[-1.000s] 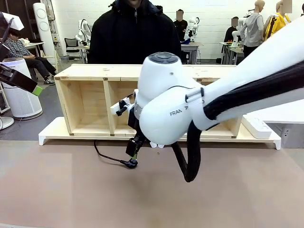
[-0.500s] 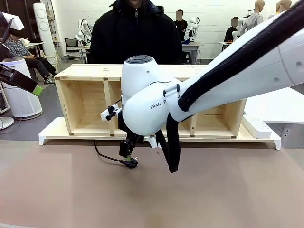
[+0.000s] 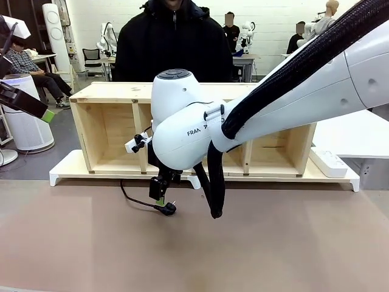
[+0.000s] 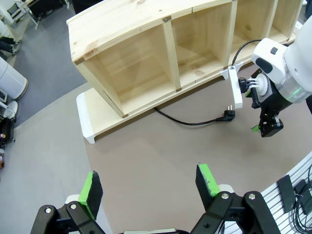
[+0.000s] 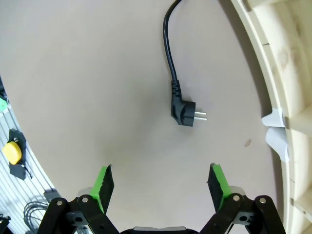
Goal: Perform cable management.
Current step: When the cord part of the Power Cable appears at the lower middle area of the table and stops, grasp the cord part of the Power Cable.
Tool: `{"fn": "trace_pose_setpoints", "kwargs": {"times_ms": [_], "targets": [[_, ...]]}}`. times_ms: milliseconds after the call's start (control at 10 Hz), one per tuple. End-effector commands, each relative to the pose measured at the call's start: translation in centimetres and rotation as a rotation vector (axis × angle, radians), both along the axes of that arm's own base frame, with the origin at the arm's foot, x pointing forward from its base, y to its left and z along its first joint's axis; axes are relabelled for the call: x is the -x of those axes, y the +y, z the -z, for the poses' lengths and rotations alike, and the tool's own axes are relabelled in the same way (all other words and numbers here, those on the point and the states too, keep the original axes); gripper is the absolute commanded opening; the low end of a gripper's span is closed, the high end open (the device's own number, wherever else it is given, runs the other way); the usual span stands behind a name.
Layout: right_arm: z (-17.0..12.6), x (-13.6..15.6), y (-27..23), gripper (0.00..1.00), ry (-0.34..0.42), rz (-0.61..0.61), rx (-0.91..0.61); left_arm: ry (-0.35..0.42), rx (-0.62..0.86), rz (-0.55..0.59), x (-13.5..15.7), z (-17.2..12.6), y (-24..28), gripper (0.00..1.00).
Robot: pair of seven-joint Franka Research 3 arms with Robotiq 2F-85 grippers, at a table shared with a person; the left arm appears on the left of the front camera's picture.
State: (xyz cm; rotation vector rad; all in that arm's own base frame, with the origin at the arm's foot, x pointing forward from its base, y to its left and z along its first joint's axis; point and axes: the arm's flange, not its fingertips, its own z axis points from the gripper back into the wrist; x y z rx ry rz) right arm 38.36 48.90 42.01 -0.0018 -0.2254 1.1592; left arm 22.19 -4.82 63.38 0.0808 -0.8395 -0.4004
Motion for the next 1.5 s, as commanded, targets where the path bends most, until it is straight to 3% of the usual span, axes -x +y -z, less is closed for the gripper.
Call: {"fn": "trace_pose_setpoints", "kwargs": {"times_ms": [0,500,800,1000,1100,1400], "targets": [[0.2,0.0,-0.1,1.0,0.002,0.002,0.003,-0.01,0.001,-0.001,-0.3,-0.1,0.0,1.0],[0.0,0.0,0.0,1.0,0.0,0.0,0.0,-0.01,0.001,-0.001,-0.3,-0.1,0.0,1.0],[2.6,-1.4,0.7,1.0,-0.034,-0.073,0.054,-0.01,0.001,-0.001,-0.3,-0.1,0.0,1.0],[4.0,-1.6,1.4,1.0,-0.016,-0.129,0.051,-0.01,0.001,-0.001,-0.3,-0.1,0.0,1.0],[6.1,-2.7,3.3,1.0,-0.015,-0.216,0.011,-0.01,0.001,-0.001,-0.3,-0.1,0.0,1.0],[7.9,-4.3,4.1,1.0,0.008,-0.257,-0.051,-0.01,0.001,-0.001,-0.3,-0.1,0.0,1.0]]}}
